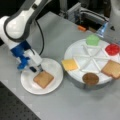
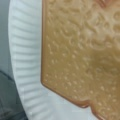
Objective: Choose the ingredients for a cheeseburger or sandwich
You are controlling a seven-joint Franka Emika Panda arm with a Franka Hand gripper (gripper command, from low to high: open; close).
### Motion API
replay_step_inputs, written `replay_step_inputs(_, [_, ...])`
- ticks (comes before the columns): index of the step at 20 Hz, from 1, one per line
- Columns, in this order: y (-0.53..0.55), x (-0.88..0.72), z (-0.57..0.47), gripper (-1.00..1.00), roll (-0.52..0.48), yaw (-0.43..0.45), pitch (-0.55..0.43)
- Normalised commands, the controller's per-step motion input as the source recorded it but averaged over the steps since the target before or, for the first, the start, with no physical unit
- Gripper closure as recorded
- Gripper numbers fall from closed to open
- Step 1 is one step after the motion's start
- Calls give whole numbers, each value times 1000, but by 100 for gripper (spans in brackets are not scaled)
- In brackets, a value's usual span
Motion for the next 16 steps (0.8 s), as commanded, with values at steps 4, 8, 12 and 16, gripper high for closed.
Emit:
replay_step_inputs(4, [-4, -25, 219, -100, -366, 16, 46])
replay_step_inputs(8, [197, -87, 208, -100, -417, -38, 72])
replay_step_inputs(12, [347, -173, 185, -100, -408, -82, 61])
replay_step_inputs(16, [403, -303, 208, -100, -325, -92, 46])
